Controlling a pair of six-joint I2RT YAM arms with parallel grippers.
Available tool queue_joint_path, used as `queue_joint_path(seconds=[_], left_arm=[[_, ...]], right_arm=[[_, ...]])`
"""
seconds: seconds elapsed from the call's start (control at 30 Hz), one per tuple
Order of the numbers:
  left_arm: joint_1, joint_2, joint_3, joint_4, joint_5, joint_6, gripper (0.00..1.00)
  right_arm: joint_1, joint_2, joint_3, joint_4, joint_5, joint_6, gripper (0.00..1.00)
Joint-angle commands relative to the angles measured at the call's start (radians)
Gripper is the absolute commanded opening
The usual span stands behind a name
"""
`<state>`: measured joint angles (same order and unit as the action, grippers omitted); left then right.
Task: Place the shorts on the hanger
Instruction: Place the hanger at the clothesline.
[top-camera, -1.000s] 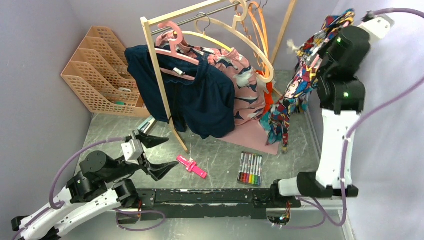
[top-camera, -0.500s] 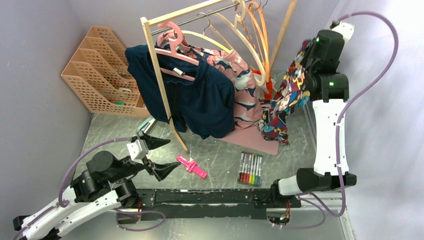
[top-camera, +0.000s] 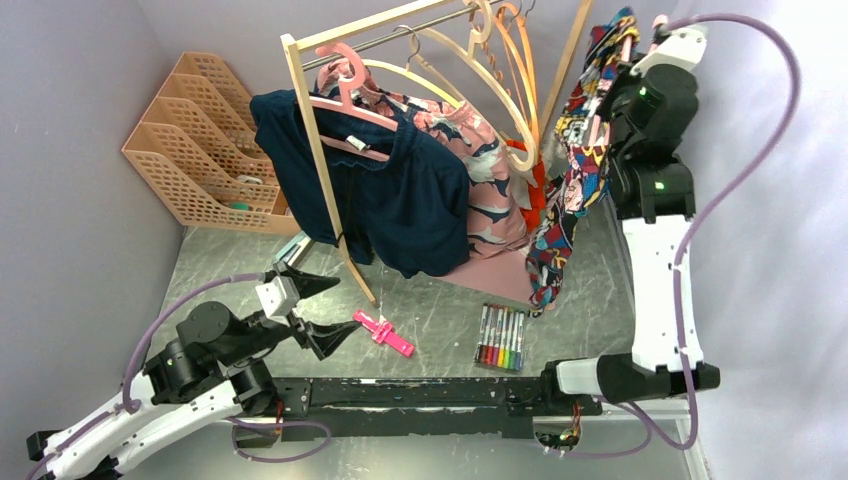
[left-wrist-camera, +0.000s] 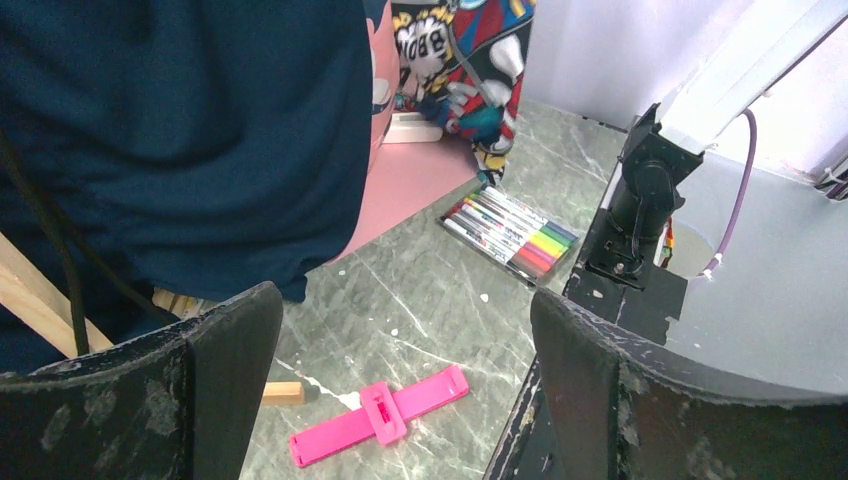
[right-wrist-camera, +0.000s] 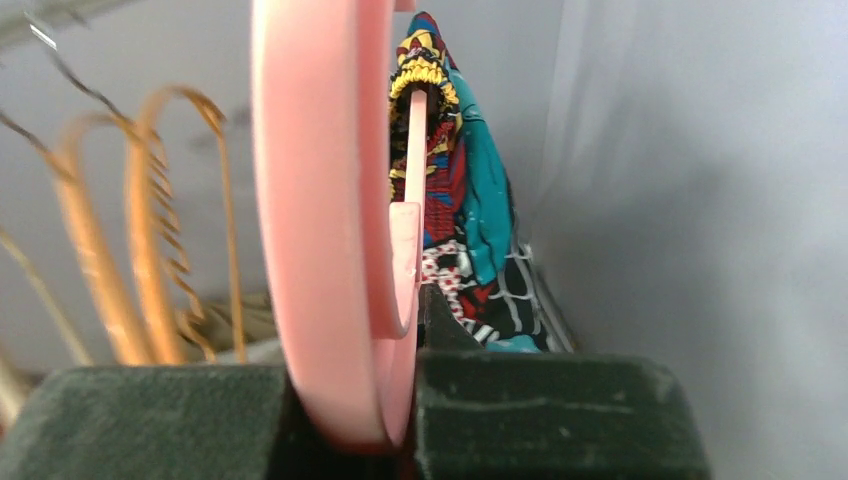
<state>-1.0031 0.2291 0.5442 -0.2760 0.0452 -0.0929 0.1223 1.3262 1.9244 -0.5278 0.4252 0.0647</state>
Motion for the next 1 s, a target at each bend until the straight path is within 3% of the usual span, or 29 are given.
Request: queue_joint_path(seconds=[0.0,0.17,0.37,0.7,0.97], left_arm=[[0.004,0.011,-0.007,0.005,-0.019,0.000,0.97],[0.004,0.040,-0.001,0.001,-0.014,0.004,0.96],[0.004,0.057,0.005,-0.009,-0.010,0.003,0.96],[0.004,0.061,0.002,-0.007,-0.005,0.006,0.96],[0.005,0.085,0.005,-0.007,0.008,0.005,0.95]], right_arm=[[-0.088,0.007,-0.131,0.214,-0.193,-0.054,0.00],[-0.145,0.007,-0.235,0.312,-0.320,-0.067,0.00],[-0.185,-0.019,-0.286,0.312,-0.434,0.005,0.00],[-0.177,-0.186,-0.327,0.125,-0.289,0.108,0.00],[-0.153,-0.248,-0.310,-0.022,-0.316,0.147,0.00]])
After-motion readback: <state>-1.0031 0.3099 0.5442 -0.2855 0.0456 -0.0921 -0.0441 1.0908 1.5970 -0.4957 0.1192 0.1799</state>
